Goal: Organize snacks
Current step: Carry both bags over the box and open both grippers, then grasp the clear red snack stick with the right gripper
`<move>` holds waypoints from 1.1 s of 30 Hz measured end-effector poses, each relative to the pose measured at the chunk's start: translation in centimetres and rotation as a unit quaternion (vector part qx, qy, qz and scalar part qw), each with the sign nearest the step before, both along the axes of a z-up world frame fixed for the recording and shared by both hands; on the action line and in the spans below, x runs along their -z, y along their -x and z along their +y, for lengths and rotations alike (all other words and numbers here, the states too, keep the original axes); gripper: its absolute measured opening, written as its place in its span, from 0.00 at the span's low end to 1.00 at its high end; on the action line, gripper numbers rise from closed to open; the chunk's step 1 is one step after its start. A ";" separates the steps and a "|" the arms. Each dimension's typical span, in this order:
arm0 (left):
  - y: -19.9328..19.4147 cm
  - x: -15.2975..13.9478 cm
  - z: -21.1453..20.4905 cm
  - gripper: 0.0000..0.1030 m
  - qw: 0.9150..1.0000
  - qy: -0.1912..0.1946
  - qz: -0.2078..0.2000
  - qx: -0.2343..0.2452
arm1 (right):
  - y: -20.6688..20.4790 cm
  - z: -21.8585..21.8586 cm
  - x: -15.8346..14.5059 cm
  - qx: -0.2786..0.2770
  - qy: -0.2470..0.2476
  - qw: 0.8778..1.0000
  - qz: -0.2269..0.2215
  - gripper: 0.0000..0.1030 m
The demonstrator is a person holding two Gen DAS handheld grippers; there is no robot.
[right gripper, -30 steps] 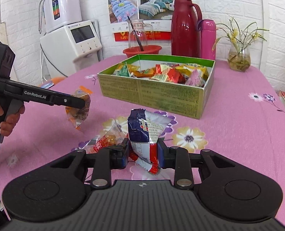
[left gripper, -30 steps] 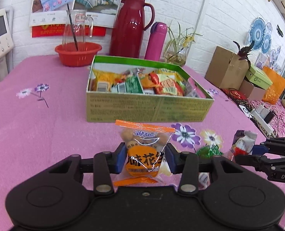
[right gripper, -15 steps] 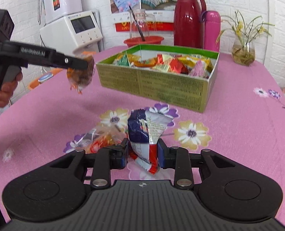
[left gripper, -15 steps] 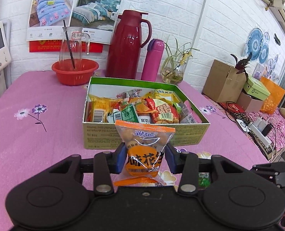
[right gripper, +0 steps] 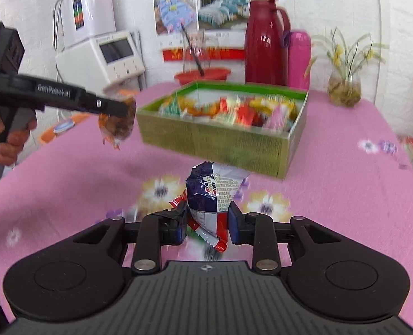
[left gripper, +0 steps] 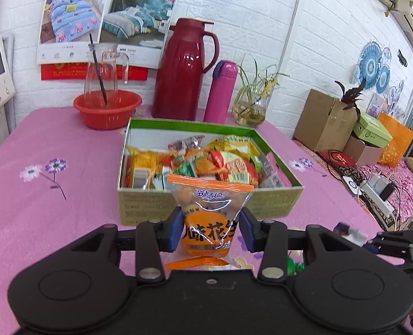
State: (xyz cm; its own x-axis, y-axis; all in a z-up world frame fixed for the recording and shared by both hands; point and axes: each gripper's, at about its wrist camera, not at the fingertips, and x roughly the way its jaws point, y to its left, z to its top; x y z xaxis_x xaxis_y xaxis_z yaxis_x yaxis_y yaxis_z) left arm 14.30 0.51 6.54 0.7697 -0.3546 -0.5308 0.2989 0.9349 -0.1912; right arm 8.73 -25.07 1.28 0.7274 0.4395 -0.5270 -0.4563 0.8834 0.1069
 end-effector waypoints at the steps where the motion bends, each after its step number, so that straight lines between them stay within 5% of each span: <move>1: -0.3 -0.4 -0.1 0.22 1.000 0.002 -0.003 -0.001 | -0.4 -0.1 -0.7 0.005 -0.005 1.000 -0.013 0.50; 11: -5.0 -3.5 -2.4 0.22 0.999 0.022 -0.032 -0.017 | -7.0 0.4 -3.7 0.049 -0.057 0.994 -0.081 0.51; 21: -11.6 -0.5 -3.9 0.26 0.998 0.037 -0.001 -0.046 | -13.3 1.3 -1.1 0.079 -0.074 0.991 -0.079 0.52; 22: -12.0 0.0 -4.0 0.29 0.998 0.033 0.000 -0.045 | -13.8 1.4 -0.6 0.079 -0.069 0.992 -0.073 0.58; 24: -12.1 0.7 -4.0 0.75 0.998 0.022 -0.008 -0.053 | -14.4 1.7 0.2 0.084 -0.052 0.993 -0.062 0.92; 25: -11.9 1.0 -3.9 1.00 0.998 0.019 -0.017 -0.063 | -14.3 1.7 0.5 0.089 -0.046 0.993 -0.064 1.00; 33: -10.8 0.8 -3.4 1.00 0.998 0.020 -0.023 -0.063 | -13.0 1.0 -0.3 0.087 -0.043 0.992 -0.077 1.00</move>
